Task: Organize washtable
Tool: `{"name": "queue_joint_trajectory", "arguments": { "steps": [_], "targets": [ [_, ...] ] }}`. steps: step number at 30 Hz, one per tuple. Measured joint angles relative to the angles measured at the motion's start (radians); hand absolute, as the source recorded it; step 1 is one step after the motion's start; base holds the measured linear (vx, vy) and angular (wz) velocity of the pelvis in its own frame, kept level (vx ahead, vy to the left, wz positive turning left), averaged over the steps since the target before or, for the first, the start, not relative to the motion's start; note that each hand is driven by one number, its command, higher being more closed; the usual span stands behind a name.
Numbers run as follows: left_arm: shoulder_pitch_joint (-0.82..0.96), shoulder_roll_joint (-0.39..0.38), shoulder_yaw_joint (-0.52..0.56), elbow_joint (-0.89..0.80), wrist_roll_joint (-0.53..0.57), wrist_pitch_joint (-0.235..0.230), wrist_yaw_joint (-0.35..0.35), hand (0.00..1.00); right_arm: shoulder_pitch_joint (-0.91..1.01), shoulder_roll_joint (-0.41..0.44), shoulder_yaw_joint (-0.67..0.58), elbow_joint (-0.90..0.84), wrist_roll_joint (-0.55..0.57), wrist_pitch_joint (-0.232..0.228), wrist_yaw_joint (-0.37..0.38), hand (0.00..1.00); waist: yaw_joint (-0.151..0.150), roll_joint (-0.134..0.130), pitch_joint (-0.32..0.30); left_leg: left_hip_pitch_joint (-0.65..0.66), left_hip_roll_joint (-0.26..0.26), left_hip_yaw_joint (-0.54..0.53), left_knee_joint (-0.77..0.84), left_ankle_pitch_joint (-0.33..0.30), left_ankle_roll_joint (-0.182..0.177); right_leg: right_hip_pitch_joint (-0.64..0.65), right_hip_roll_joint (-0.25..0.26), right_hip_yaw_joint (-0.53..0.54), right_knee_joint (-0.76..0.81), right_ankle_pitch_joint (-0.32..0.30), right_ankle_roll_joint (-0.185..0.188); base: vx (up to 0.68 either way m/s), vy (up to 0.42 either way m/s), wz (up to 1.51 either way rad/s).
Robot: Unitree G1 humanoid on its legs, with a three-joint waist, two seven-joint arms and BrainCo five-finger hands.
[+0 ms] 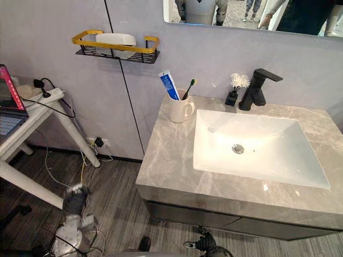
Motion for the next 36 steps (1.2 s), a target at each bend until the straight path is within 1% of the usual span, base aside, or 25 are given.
{"name": "queue_joint_trajectory", "arguments": {
  "steps": [1, 2, 3, 5, 6, 7, 8, 10, 12, 13, 15, 19, 27, 28, 29, 30, 31, 32, 33, 34, 35, 36],
  "targets": [
    [-0.002, 0.000, 0.007, 0.048, 0.001, 0.001, 0.000, 1.00, 0.000, 0.001, 0.000, 0.000, 0.000, 0.001, 0.000, 0.00, 0.000, -0.001, -0.001, 0.002, 0.000, 0.000, 0.000, 0.002, 0.000, 0.001, -0.001, -0.001, 0.002, -0.002, 0.000, 0.02, 0.001, 0.06],
    [-0.011, 0.001, 0.023, 0.158, 0.007, 0.005, 0.002, 1.00, 0.000, 0.001, -0.001, 0.000, 0.000, 0.002, 0.000, 0.00, 0.000, -0.002, -0.001, 0.006, -0.001, 0.000, 0.000, 0.006, 0.001, 0.002, -0.006, -0.003, 0.004, -0.004, 0.001, 0.01, 0.002, 0.03],
    [-0.016, 0.002, 0.029, 0.234, 0.018, 0.009, 0.003, 1.00, -0.001, 0.005, -0.001, 0.000, 0.000, 0.003, -0.002, 0.00, -0.001, -0.002, -0.002, 0.009, -0.002, 0.000, -0.001, 0.006, 0.001, 0.003, -0.008, -0.004, 0.005, -0.007, 0.002, 0.00, 0.001, 0.03],
    [-0.041, 0.008, 0.028, 0.428, 0.042, 0.018, 0.004, 1.00, -0.001, 0.014, -0.004, 0.002, 0.000, 0.004, -0.018, 0.00, -0.001, -0.003, -0.004, 0.012, -0.006, 0.000, -0.006, 0.006, 0.001, 0.005, -0.014, -0.009, 0.010, -0.014, 0.004, 0.01, 0.004, 0.06],
    [-0.054, 0.012, 0.030, 0.486, 0.042, 0.019, 0.004, 1.00, -0.001, 0.016, -0.008, 0.004, 0.000, 0.004, -0.019, 0.00, -0.002, -0.003, -0.005, 0.012, -0.010, 0.000, -0.008, 0.006, 0.001, 0.007, -0.015, -0.013, 0.010, -0.015, 0.004, 0.01, 0.014, 0.13],
    [-0.077, 0.019, 0.040, 0.584, 0.036, 0.023, 0.001, 1.00, -0.001, 0.024, -0.026, 0.011, 0.000, 0.004, -0.021, 0.00, -0.002, -0.002, -0.010, 0.013, -0.013, -0.001, -0.014, 0.006, 0.001, 0.008, -0.016, -0.018, 0.009, -0.020, 0.009, 0.02, 0.011, 0.16],
    [-0.103, 0.028, 0.075, 0.647, 0.044, 0.024, 0.013, 1.00, -0.003, 0.031, -0.039, 0.021, 0.000, 0.004, -0.025, 0.00, -0.001, -0.006, -0.016, 0.014, -0.014, 0.000, -0.017, 0.007, 0.001, 0.012, -0.016, -0.023, 0.009, -0.020, 0.009, 0.03, 0.006, 0.15],
    [-0.134, 0.037, 0.121, 0.740, 0.051, 0.034, 0.024, 1.00, -0.014, 0.038, -0.065, 0.045, 0.000, 0.003, -0.026, 0.00, -0.002, -0.002, -0.018, 0.025, -0.017, 0.001, -0.024, 0.007, 0.001, 0.021, -0.017, -0.025, 0.004, -0.022, 0.013, 0.05, -0.010, 0.05],
    [-0.145, 0.037, 0.138, 0.759, 0.053, 0.036, 0.023, 1.00, -0.017, 0.040, -0.077, 0.052, 0.000, 0.003, -0.027, 0.00, -0.002, -0.002, -0.019, 0.030, -0.017, 0.002, -0.036, 0.008, 0.002, 0.022, -0.016, -0.025, 0.000, -0.022, 0.014, 0.05, -0.010, -0.02],
    [-0.162, 0.042, 0.151, 0.789, 0.052, 0.039, 0.022, 0.00, -0.024, 0.040, -0.093, 0.064, 0.000, 0.002, -0.037, 0.00, -0.002, -0.003, -0.019, 0.029, -0.019, 0.003, -0.037, 0.008, 0.002, 0.022, -0.016, -0.024, -0.004, -0.022, 0.014, 0.05, -0.008, -0.02],
    [-0.175, 0.048, 0.155, 0.816, 0.051, 0.041, 0.022, 0.00, -0.039, 0.040, -0.098, 0.088, 0.000, 0.002, -0.041, 0.00, -0.003, -0.006, -0.021, 0.028, -0.019, 0.003, -0.037, 0.008, 0.002, 0.022, -0.016, -0.024, -0.007, -0.022, 0.015, 0.05, -0.008, 0.00],
    [-0.206, 0.061, 0.154, 0.868, 0.048, 0.040, 0.022, 0.00, -0.061, 0.039, -0.122, 0.126, 0.001, 0.002, -0.042, 0.00, -0.005, -0.003, -0.022, 0.023, -0.024, -0.007, -0.038, 0.008, 0.002, 0.031, -0.015, -0.038, -0.025, -0.022, 0.015, 0.05, -0.015, 0.07],
    [-0.208, 0.071, 0.133, 0.874, 0.052, 0.034, 0.021, 0.00, -0.085, 0.039, -0.158, 0.169, 0.001, 0.003, -0.054, 0.00, -0.006, -0.004, -0.019, 0.027, -0.032, -0.022, -0.036, 0.008, 0.002, 0.048, -0.018, -0.049, -0.032, -0.023, 0.017, 0.01, -0.007, 0.07],
    [-0.208, 0.072, 0.131, 0.873, 0.052, 0.032, 0.021, 0.00, -0.089, 0.039, -0.158, 0.170, 0.001, 0.003, -0.058, 0.00, -0.004, -0.004, -0.013, 0.028, -0.034, -0.026, -0.031, 0.008, 0.002, 0.055, -0.018, -0.051, -0.031, -0.023, 0.017, -0.03, -0.005, 0.15],
    [-0.212, 0.075, 0.121, 0.871, 0.052, 0.030, 0.021, 0.00, -0.104, 0.039, -0.157, 0.170, 0.001, 0.003, -0.060, 0.00, -0.004, 0.001, 0.008, 0.019, -0.038, -0.034, -0.011, 0.003, 0.002, 0.057, -0.020, -0.063, -0.024, -0.024, 0.017, -0.04, -0.005, 0.18],
    [-0.217, 0.077, 0.113, 0.866, 0.053, 0.030, 0.021, 0.00, -0.112, 0.037, -0.153, 0.169, 0.001, 0.003, -0.061, 0.00, -0.003, -0.007, 0.021, 0.007, -0.042, -0.040, 0.012, -0.003, 0.003, 0.057, -0.022, -0.071, -0.018, -0.024, 0.017, -0.10, 0.023, 0.37],
    [-0.236, 0.074, 0.104, 0.860, 0.059, 0.029, 0.022, 0.00, -0.134, 0.027, -0.144, 0.169, 0.000, 0.004, -0.061, 0.00, -0.002, 0.007, 0.056, -0.043, -0.054, -0.057, 0.084, -0.020, 0.007, 0.052, -0.033, -0.089, 0.003, -0.027, 0.017, -0.11, 0.039, 0.38],
    [-0.244, 0.071, 0.103, 0.858, 0.060, 0.028, 0.023, 0.00, -0.141, 0.020, -0.137, 0.166, 0.000, 0.005, -0.063, 0.00, -0.002, 0.013, 0.069, -0.062, -0.055, -0.061, 0.106, -0.022, 0.008, 0.043, -0.035, -0.099, 0.013, -0.028, 0.017, -0.14, 0.055, 0.47],
    [-0.244, 0.061, 0.103, 0.839, 0.060, 0.026, 0.025, 0.00, -0.158, 0.003, -0.107, 0.165, 0.000, 0.005, -0.065, 0.00, 0.000, 0.030, 0.083, -0.095, -0.054, -0.070, 0.127, -0.022, 0.009, 0.018, -0.037, -0.109, 0.037, -0.035, 0.016, -0.11, 0.031, 0.28],
    [-0.242, 0.056, 0.103, 0.830, 0.060, 0.025, 0.027, 0.00, -0.166, -0.003, -0.095, 0.164, -0.001, 0.006, -0.064, 0.00, 0.002, 0.034, 0.089, -0.109, -0.054, -0.072, 0.130, -0.020, 0.010, 0.004, -0.039, -0.115, 0.051, -0.040, 0.015, -0.16, 0.027, 0.37],
    [-0.240, 0.055, 0.104, 0.821, 0.060, 0.024, 0.030, 0.00, -0.174, -0.006, -0.066, 0.163, -0.004, 0.005, -0.065, 0.00, 0.000, 0.034, 0.094, -0.137, -0.052, -0.061, 0.126, -0.022, 0.024, -0.019, -0.044, -0.135, 0.075, -0.047, 0.013, -0.15, 0.032, 0.60],
    [-0.242, 0.058, 0.104, 0.815, 0.060, 0.025, 0.036, 0.00, -0.173, -0.011, -0.051, 0.154, -0.022, 0.005, -0.065, 0.00, -0.002, 0.037, 0.100, -0.161, -0.036, -0.010, 0.131, -0.041, 0.054, -0.029, -0.047, -0.172, 0.096, -0.050, 0.017, -0.15, 0.011, 0.70]
  ]
}}
